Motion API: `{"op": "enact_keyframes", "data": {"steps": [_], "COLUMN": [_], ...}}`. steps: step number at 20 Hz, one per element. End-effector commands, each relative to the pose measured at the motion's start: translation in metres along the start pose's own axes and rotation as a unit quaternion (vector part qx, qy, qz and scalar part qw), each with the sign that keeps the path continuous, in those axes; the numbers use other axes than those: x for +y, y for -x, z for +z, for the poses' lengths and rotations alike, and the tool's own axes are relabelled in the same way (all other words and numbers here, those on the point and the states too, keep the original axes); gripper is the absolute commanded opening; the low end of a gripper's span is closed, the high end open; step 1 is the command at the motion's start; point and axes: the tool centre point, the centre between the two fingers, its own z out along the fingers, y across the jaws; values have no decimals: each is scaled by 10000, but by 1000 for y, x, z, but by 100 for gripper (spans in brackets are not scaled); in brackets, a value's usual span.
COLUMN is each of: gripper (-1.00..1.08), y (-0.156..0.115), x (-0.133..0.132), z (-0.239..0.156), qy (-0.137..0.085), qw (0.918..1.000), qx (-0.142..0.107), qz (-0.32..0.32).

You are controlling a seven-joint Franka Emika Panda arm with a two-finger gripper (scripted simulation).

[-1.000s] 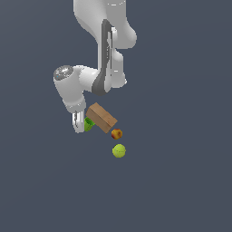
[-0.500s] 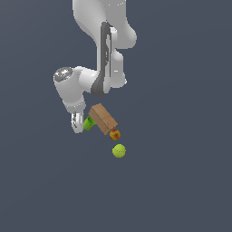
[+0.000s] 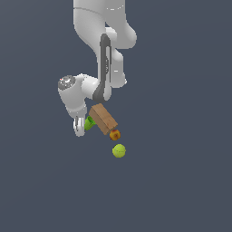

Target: Pick up a designated object from a clutter of objects.

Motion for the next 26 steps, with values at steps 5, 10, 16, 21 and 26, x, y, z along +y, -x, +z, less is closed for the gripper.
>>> {"op": "enact_keyframes", "data": {"steps": [5, 10, 16, 21, 26], "gripper": [100, -100, -100, -100, -100], "y": [0, 0, -2, 4, 19], "x": [0, 0, -1, -3, -7], "z": [12, 12, 10, 5, -11], "qy": [-5, -5, -23, -23, -22], "qw": [10000, 10000, 10000, 10000, 10000], "qx": [0, 0, 9, 9, 7], "qz": [7, 7, 16, 16, 17]}}
